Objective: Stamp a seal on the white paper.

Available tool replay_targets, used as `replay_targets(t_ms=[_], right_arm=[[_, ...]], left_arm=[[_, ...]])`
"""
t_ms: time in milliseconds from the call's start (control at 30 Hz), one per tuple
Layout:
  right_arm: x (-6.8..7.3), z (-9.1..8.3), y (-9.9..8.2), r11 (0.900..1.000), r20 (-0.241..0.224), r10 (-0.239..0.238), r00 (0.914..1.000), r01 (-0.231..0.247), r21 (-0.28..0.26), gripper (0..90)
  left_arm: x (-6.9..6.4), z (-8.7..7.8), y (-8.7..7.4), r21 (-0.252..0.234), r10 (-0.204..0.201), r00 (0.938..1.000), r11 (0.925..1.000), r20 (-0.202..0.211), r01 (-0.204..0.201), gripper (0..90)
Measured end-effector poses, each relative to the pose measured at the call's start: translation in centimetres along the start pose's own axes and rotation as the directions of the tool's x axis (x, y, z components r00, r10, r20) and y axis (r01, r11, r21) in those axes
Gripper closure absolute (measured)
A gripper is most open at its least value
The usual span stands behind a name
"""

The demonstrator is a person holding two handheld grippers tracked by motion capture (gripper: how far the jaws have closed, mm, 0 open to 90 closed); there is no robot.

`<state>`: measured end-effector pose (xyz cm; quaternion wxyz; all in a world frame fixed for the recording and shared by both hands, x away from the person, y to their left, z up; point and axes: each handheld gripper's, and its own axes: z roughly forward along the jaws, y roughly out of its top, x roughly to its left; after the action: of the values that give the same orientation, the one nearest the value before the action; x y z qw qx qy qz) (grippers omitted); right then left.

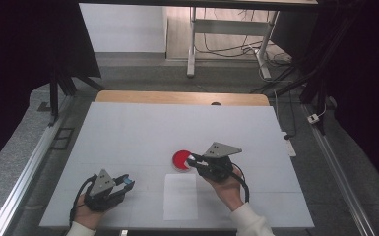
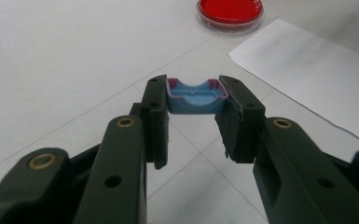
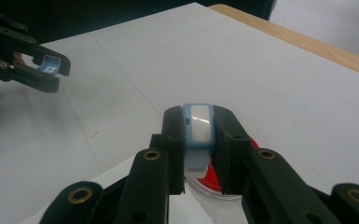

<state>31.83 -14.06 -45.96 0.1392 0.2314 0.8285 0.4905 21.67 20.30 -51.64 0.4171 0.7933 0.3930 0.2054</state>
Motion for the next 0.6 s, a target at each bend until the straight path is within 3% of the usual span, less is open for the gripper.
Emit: replay_targets(t_ms=[600], right_arm=[[1.4,0.2,-0.2,0.9994,-0.034,-0.028,0.9990,0.028,0.017,74.9]], left_arm=[[0.1,-0.1,0.0,-0.003,-0.003,1.0000,1.0000,-0.003,0.003,64.8]])
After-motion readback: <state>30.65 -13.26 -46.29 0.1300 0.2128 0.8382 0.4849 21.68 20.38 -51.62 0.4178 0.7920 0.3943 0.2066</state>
